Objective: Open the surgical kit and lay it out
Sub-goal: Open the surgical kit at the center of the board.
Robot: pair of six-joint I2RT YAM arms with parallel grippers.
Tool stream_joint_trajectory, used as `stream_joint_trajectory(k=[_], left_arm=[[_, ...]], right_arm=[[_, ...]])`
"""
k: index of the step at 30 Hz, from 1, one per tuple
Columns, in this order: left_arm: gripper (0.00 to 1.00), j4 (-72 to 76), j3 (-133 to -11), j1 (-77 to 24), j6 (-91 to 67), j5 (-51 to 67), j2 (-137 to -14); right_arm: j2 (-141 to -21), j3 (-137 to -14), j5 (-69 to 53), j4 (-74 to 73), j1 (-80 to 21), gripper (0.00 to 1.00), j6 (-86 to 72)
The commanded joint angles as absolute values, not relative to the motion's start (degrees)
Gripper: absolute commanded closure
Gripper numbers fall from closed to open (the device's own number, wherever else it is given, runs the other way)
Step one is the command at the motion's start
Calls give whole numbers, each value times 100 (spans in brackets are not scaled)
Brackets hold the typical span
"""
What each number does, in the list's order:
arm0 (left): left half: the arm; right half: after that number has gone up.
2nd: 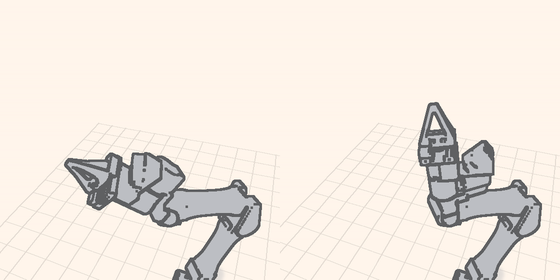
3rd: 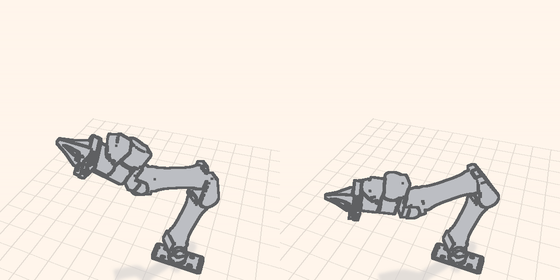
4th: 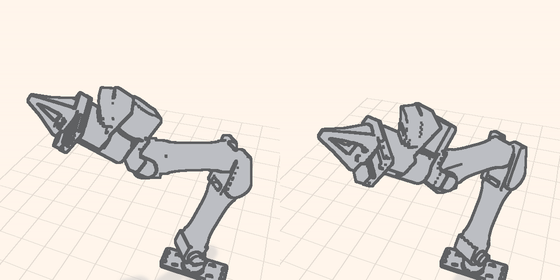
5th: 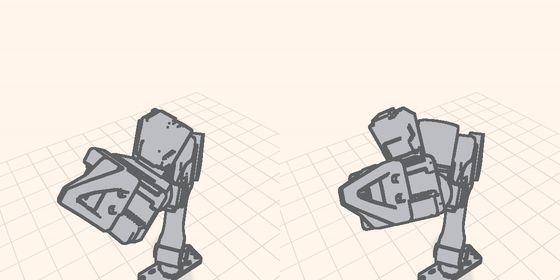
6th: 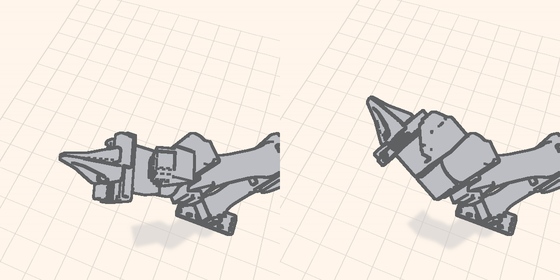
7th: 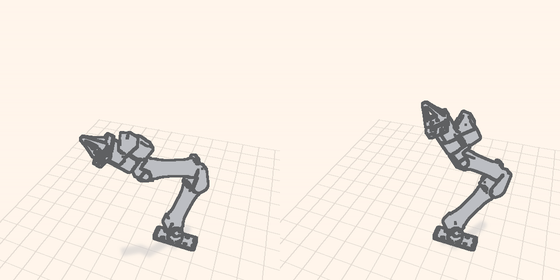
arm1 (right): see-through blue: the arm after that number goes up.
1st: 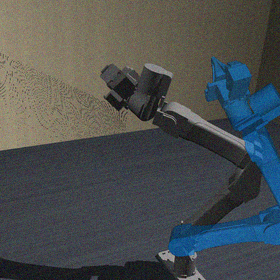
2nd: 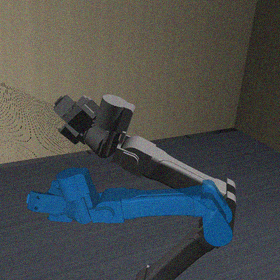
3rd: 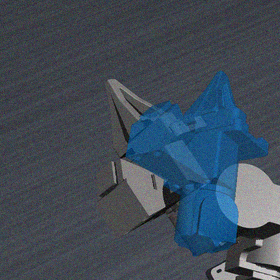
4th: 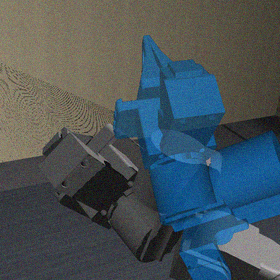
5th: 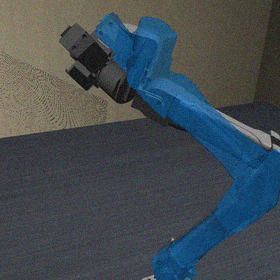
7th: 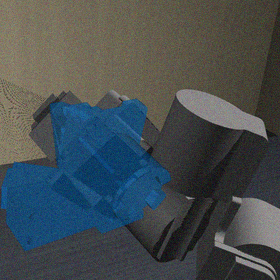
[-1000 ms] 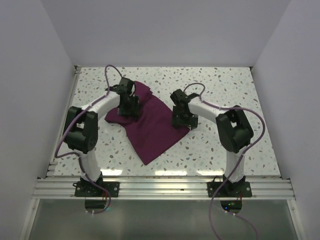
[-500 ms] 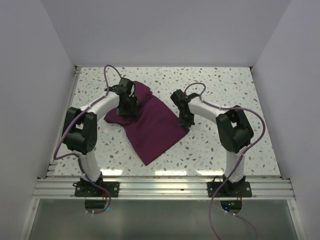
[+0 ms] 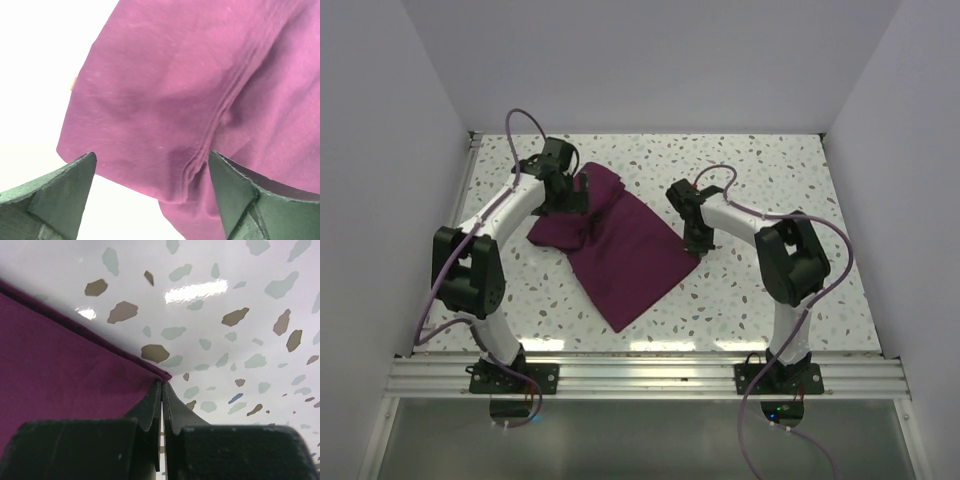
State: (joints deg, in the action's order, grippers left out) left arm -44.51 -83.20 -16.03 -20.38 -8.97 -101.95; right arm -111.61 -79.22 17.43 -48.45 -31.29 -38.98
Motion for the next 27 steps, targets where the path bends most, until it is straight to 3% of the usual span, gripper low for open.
stream_joint_trajectory(k=[1, 3, 13, 20, 27], left_arm=[[4, -4605, -8456, -1503, -2021, -1116, -9949], [8, -4544, -8289, -1503, -2039, -977, -10002], [9, -3867, -7866, -1616, -2031, 228, -9940], [10, -3639, -7945, -2109, -2100, 123, -10327], [23, -3884, -8095, -2417, -2285, -965, -10880]], right_arm=[[-10846, -7831, 2021, -4878, -2918, 100, -3823], [-10828, -7814, 2030, -4869, -2831, 100, -3753], [-10846, -7840, 2092, -4852, -2488, 100, -3507], [-10933, -7954, 2100, -4834, -2145, 100, -3296], [-10995, -8016, 2083, -4834, -2074, 100, -3234]])
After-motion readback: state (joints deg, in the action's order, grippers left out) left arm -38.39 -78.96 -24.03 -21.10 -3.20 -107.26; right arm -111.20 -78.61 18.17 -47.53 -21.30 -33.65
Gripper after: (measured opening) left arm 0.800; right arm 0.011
